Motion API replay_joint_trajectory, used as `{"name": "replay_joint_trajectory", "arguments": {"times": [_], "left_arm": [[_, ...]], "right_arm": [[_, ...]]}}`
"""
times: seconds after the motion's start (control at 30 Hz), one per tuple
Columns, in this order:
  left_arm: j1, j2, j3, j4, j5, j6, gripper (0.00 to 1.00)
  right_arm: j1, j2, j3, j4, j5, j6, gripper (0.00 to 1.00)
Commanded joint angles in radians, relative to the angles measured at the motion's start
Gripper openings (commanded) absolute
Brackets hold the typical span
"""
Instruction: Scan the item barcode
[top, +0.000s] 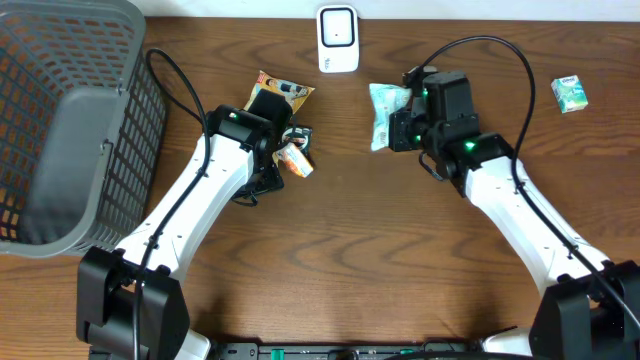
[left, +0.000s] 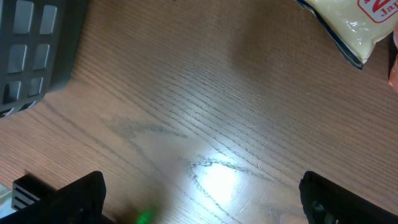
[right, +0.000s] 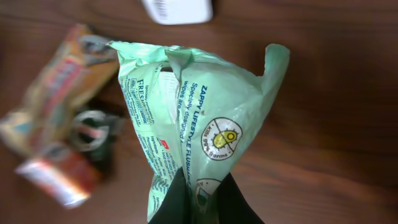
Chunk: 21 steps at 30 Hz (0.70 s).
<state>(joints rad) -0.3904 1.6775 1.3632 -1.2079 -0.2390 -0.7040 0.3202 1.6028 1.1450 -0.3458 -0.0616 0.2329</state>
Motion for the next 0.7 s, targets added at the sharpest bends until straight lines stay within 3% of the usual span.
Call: {"name": "replay_joint_trajectory", "arguments": {"times": [0.0, 0.33, 0.6, 0.67], "left_arm": [[0.003, -0.005, -0.006, -0.007, -0.016, -0.009, 0.98], [0.003, -0.005, -0.006, -0.007, -0.016, -0.008, 0.98], [0.003, -0.005, -0.006, -0.007, -0.016, -0.008, 0.98], [0.003, -0.005, -0.006, -0.007, -0.016, -0.009, 0.98]], "right_arm": [[0.025, 0.034, 0.006, -0.021, 0.217, -0.073, 0.02], [0.145, 0.177, 0.006, -0.147, 0.888, -0.119, 0.01], [0.215, 0.359, 0.006, -0.227, 0.927, -0.128, 0.01], [0.235, 0.363, 0.006, -0.244, 0.925, -0.113, 0.07]]}}
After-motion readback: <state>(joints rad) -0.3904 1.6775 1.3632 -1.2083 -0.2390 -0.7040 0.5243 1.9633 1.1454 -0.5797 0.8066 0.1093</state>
